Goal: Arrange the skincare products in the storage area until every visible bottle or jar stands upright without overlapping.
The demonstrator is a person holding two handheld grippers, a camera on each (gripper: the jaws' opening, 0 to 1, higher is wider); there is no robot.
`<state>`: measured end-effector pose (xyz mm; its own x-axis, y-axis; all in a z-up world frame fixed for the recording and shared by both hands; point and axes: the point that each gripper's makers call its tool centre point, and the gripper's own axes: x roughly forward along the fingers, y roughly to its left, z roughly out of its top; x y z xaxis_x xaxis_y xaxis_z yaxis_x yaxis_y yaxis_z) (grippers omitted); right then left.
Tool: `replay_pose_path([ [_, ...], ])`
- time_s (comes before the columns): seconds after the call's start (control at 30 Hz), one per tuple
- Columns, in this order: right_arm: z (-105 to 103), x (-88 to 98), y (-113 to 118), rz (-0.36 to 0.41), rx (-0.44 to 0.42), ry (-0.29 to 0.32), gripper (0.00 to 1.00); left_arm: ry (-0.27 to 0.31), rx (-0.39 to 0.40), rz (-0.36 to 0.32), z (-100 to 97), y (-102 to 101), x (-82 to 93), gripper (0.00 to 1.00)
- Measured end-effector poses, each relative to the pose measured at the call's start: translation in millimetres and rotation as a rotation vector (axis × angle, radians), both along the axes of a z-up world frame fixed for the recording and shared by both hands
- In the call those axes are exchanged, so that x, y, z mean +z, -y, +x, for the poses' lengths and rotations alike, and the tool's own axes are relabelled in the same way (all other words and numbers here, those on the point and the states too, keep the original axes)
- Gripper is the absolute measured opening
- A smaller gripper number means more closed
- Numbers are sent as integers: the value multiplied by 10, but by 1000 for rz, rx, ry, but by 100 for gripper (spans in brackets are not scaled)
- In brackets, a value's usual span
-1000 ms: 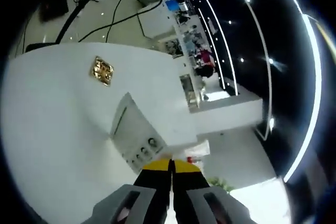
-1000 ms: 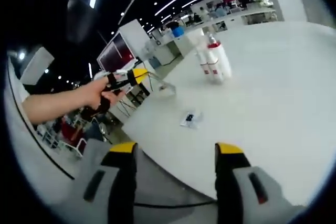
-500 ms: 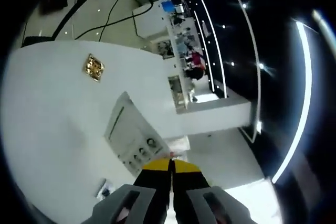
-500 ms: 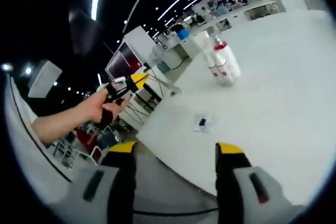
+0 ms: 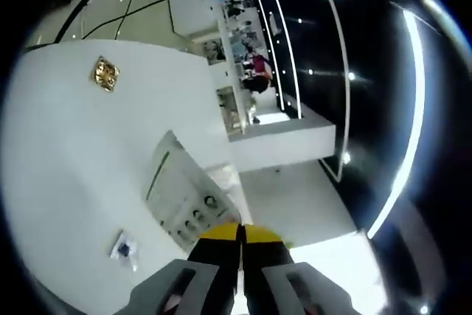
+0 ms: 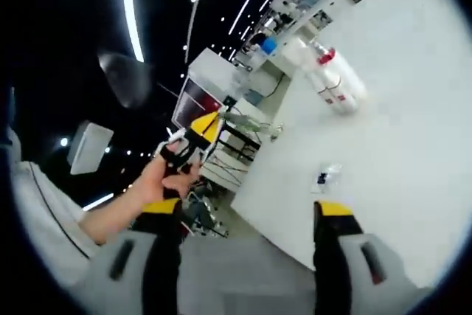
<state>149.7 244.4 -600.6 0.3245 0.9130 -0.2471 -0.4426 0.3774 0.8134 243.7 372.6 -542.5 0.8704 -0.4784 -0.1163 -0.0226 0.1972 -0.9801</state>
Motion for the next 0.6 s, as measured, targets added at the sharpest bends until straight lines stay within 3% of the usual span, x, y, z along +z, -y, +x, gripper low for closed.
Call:
replay_pose_path([
  [0.13, 39, 49, -57, 74, 22, -84, 80, 13, -41, -8, -24, 130, 51, 0],
  [0.2, 140, 128, -60, 148, -20, -118, 87, 25, -66, -13, -39, 206, 96, 0],
  [0.4, 292, 330, 4, 354, -80, -281, 88, 71, -165, -53, -129, 472, 248, 0],
  [0.47, 291, 293, 21, 361, -81, -341, 86, 84, -217, -79, -198, 596, 303, 0],
  [0.6, 255, 272, 13, 364, -61, -361, 78, 104, -293, -80, -317, 808, 344, 0],
])
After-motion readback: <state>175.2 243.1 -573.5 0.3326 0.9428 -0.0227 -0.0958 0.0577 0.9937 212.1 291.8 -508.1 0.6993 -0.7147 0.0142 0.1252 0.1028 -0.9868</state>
